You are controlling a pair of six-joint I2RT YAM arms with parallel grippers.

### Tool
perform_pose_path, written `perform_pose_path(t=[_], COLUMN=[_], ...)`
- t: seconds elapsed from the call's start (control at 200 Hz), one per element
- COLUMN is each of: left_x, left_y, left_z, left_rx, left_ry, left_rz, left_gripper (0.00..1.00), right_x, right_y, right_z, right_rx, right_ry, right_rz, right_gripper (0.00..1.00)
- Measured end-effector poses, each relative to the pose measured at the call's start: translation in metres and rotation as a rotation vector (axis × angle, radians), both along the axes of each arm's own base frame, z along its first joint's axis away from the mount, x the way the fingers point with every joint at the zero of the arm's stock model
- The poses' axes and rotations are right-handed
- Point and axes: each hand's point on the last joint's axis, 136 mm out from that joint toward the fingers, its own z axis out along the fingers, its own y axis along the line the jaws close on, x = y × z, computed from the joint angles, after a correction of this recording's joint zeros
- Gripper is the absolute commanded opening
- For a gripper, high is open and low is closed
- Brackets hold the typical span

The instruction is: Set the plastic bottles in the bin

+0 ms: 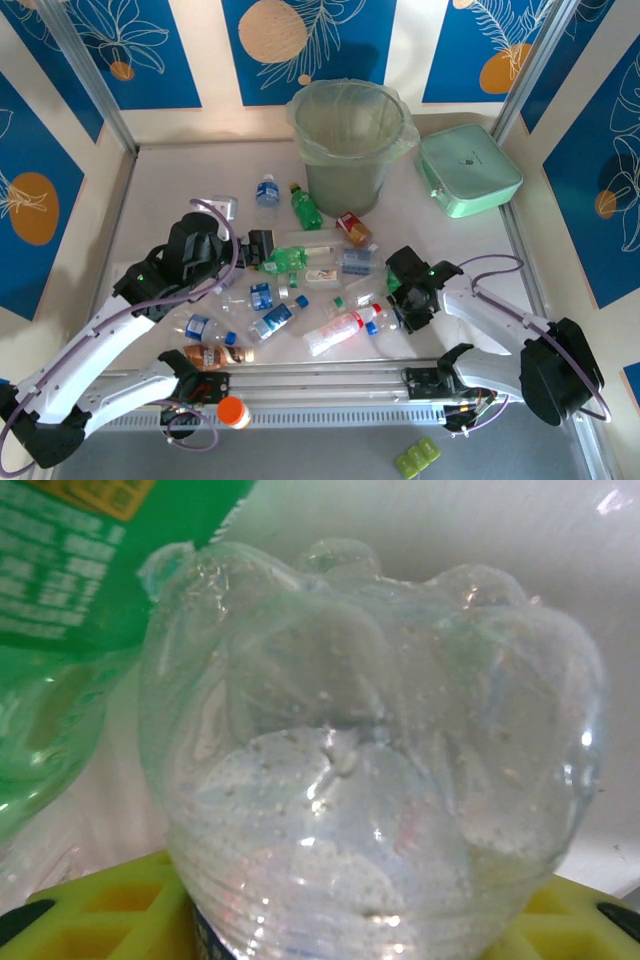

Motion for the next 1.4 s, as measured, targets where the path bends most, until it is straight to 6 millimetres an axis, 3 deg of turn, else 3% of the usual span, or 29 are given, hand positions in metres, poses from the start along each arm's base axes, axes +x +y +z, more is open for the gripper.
perform_pose_path(t=[0.3,0.42,0.595,0.755,1.07,1.24,1.4], left_x=[-0.001,-0.005,-0.011,-0.011,-0.008,-0.009,-0.01], left_y=[-0.005,-0.011,-0.015,-0.01,-0.012,-0.016,-0.017], left_z=[0.002,0.002,0.012,0.013,0.001,0.0,0.0], left_rx=[-0.025,-0.046,-0.051,-0.03,0.017,0.007,0.001], left_ry=[0.0,0.017,0.007,-0.032,-0.03,-0.03,-0.03], left_rz=[-0.025,-0.064,-0.109,-0.105,-0.126,-0.146,-0.156], left_gripper=[0.99,0.99,0.99,0.99,0.99,0.99,0.99], right_x=[-0.017,-0.012,0.014,0.055,0.165,0.235,0.302], right_y=[0.0,0.007,0.022,0.032,0.072,0.088,0.088], right_z=[0.034,0.068,0.132,0.187,0.304,0.377,0.42], right_rx=[0.051,0.095,0.148,0.142,0.121,0.091,0.053], right_ry=[-0.098,-0.224,-0.487,-0.635,-0.888,-1.062,-1.175], right_rz=[0.07,0.191,0.384,0.484,0.668,0.709,0.69], right_gripper=[0.43,0.43,0.42,0.39,0.39,0.39,0.39])
